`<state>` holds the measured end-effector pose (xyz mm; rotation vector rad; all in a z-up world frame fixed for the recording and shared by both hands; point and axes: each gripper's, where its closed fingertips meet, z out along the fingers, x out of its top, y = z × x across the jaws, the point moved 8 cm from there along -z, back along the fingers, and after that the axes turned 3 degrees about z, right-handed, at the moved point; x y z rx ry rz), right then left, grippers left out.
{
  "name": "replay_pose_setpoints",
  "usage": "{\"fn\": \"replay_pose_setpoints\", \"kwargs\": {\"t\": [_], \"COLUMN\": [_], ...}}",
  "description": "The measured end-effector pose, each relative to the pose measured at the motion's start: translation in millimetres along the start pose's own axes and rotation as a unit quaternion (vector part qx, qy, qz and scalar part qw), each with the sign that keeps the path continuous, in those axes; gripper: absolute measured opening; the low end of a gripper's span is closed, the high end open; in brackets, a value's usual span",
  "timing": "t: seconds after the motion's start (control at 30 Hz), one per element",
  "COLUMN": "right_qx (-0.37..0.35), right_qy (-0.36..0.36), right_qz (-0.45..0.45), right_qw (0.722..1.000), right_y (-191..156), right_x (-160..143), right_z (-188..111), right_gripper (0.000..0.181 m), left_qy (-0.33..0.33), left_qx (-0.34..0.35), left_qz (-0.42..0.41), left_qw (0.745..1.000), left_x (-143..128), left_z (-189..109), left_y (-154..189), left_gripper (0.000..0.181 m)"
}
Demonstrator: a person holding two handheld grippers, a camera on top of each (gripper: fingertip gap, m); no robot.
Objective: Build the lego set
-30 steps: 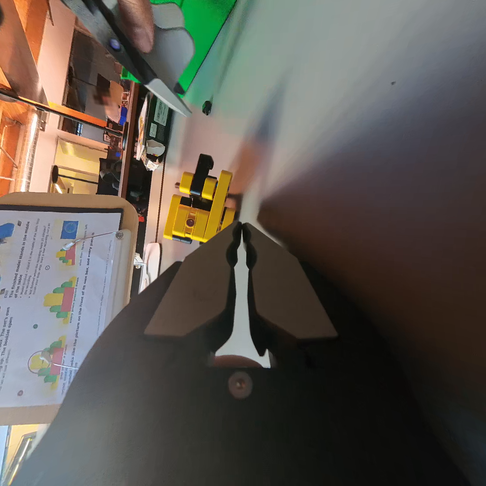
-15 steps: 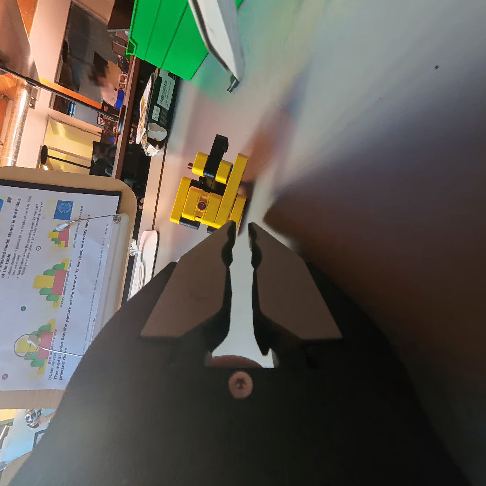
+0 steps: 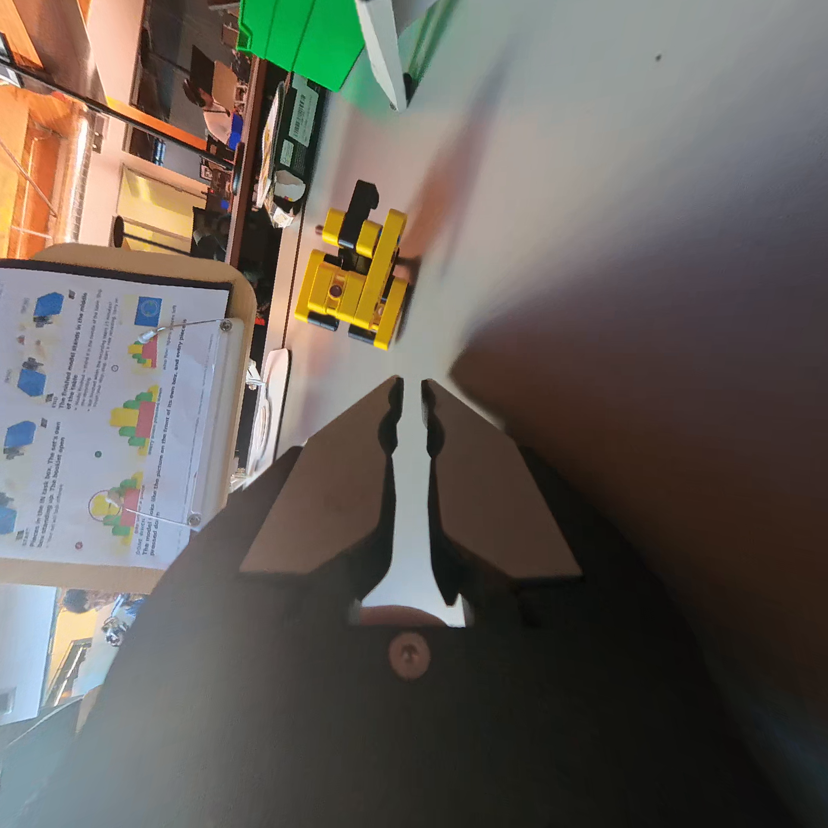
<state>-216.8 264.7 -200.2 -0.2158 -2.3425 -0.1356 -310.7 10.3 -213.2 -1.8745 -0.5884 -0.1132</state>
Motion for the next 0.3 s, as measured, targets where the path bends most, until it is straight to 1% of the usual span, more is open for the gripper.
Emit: {"fn": "replay_pose_setpoints", "kwargs": {"t": [0.03,0.1,0.17,0.27,0.3], "right_qx": [0.029,0.106,0.163,0.228,0.236], "right_qy": [0.006,0.016,0.035,0.043,0.046], "right_qz": [-0.003,-0.004,-0.029,-0.107,-0.142], "right_qw": [1.0,0.994,0.986,0.967,0.96], "right_y": [-7,-27,-48,-83,-94], "right_x": [-2,-6,-7,-10,-11], "right_z": [-2,-8,-16,-24,-25], "right_gripper": [0.012,0.012,0.012,0.013,0.013], "left_qy": [0.001,0.004,0.006,0.013,0.014], "left_qx": [-0.002,-0.006,-0.014,-0.029,-0.034], "left_qz": [-0.003,-0.013,-0.03,-0.054,-0.06], "left_qw": [1.0,1.0,0.999,0.998,0.998], "left_x": [-1,-3,-3,-4,-5], "left_z": [-3,-6,-6,-8,-8], "left_y": [0,-1,-3,-6,-7], "left_gripper": [0.004,0.007,0.01,0.015,0.016]}}
